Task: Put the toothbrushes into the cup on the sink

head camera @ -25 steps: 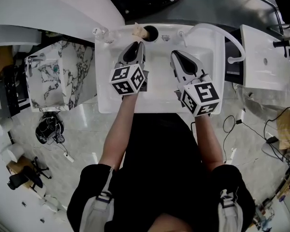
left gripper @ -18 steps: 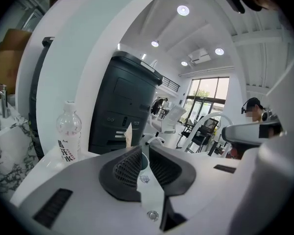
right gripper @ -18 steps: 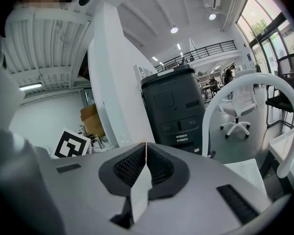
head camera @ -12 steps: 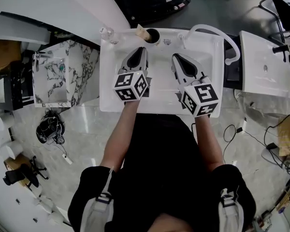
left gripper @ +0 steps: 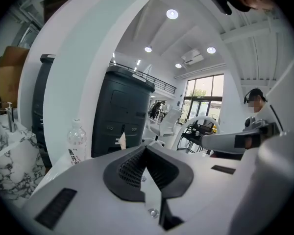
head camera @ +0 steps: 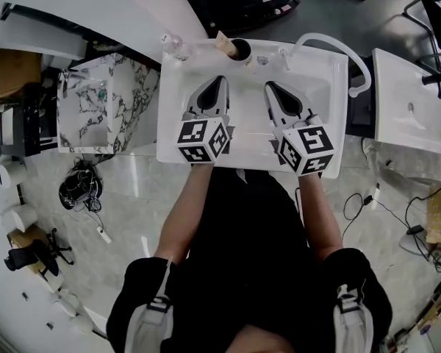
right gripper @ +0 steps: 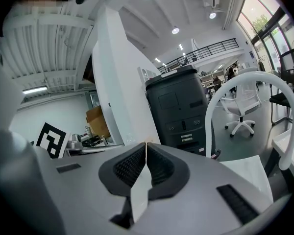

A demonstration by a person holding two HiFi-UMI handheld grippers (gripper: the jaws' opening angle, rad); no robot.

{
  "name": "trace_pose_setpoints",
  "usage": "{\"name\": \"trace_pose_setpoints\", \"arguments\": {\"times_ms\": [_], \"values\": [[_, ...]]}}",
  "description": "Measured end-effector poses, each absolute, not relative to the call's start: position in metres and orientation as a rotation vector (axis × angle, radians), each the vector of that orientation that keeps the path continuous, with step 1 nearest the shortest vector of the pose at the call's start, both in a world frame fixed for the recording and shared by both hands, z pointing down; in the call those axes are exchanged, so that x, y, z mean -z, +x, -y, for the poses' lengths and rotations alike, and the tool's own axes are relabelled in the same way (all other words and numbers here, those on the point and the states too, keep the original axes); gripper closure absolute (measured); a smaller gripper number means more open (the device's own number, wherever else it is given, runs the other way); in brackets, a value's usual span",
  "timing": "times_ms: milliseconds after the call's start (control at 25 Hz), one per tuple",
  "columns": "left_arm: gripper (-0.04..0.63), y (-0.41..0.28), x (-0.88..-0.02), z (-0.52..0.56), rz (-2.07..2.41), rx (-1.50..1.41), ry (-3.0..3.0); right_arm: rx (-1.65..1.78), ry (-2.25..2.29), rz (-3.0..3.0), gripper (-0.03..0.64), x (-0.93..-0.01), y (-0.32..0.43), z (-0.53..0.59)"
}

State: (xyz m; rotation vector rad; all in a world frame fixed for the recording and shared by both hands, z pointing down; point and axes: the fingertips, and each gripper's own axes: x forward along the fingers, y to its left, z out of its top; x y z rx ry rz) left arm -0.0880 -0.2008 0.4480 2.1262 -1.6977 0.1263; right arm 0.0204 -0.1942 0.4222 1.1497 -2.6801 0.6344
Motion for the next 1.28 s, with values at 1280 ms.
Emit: {"name": "trace_pose_setpoints", "arguments": {"times_ms": [1280], "values": [[0.581, -0.124, -0.373, 0.049, 1.502, -0.110, 2.460, -0.446, 1.412, 2.597, 0.584, -0.373, -0.023, 0.038]]}}
